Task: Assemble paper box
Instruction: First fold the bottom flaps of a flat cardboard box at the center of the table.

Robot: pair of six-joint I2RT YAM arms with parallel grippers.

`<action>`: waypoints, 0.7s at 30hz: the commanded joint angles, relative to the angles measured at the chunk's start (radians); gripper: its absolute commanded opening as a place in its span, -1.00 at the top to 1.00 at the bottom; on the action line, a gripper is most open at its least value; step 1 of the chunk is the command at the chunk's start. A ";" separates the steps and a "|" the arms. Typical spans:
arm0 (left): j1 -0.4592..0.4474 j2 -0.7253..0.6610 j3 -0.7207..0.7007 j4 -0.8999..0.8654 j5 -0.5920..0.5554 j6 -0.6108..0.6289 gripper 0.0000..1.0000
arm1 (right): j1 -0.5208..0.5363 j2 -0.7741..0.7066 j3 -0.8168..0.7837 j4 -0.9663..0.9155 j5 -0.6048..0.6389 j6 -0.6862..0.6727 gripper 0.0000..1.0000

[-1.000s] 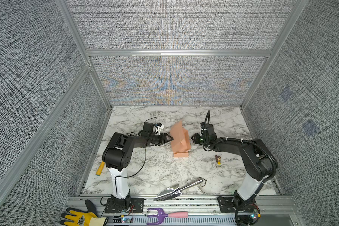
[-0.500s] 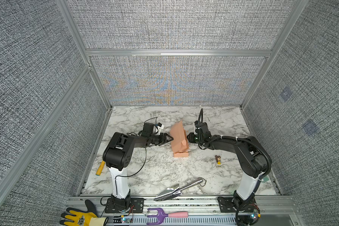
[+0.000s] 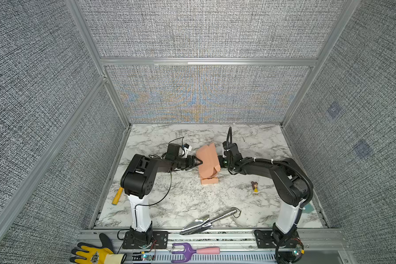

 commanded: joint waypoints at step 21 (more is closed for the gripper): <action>0.005 -0.066 -0.045 0.057 0.013 -0.039 -0.98 | 0.006 -0.066 -0.025 0.026 -0.056 0.009 0.38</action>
